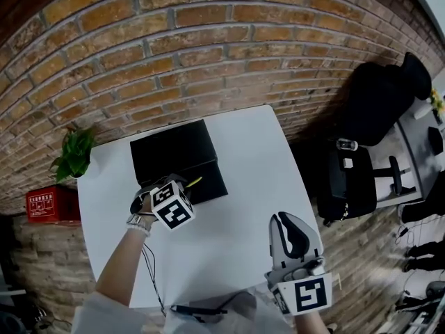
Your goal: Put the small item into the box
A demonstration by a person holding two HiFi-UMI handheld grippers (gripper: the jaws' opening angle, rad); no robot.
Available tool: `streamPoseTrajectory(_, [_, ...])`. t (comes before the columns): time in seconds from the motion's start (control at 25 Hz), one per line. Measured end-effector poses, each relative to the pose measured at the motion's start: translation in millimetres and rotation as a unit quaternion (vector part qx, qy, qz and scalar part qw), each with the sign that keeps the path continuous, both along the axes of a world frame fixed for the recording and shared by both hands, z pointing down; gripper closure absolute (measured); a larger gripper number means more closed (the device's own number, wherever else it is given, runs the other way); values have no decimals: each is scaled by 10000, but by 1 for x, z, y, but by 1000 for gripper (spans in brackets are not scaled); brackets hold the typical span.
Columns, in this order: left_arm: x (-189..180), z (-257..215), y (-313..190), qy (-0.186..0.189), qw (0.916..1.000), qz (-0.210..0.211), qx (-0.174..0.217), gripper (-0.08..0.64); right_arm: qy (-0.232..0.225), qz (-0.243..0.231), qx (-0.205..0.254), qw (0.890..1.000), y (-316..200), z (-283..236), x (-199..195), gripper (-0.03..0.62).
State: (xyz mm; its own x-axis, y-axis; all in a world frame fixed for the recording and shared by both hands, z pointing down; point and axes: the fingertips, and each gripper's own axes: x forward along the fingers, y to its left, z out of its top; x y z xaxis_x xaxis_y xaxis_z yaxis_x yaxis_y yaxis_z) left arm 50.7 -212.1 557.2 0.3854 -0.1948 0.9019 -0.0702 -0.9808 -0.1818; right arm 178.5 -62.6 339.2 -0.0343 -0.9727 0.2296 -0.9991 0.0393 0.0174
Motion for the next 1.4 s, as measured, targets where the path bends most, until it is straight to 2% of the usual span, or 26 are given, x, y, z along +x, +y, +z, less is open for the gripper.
streamPoseTrajectory(0.24, [-3,9,1,-107,9998,-58,-139,508,-42,36,-36,10000,4,3,5,528])
streamPoseTrajectory(0.44, [-4,8,-3,-71,9999,-128,-70,506,-56,30,-79,9999,4,6,7,528])
streamPoseTrajectory(0.64, [-7,-15,-15,213,9977,-526,383,510,39,-94,-73,9999,2,5,1,528])
streamPoseTrajectory(0.76, [-9,-40,-18,664,9915,-926,631,528,120,-236,-46,9996,0,1,-5,528])
streamPoseTrajectory(0.88, [-11,-73,-19,1246,9795,-1314,879,536,162,-380,27,9991,-2,-6,-11,528])
streamPoseTrajectory(1.04, [-22,-120,-14,1866,9621,-1543,1256,538,170,-584,144,9980,-7,-18,-24,528])
streamPoseTrajectory(1.24, [-46,-177,0,2587,9310,-2041,1568,540,172,-932,319,9950,-12,-32,-42,528])
streamPoseTrajectory(1.4, [-68,-216,19,3022,9051,-2385,1808,541,179,-1174,411,9921,-13,-41,-58,528])
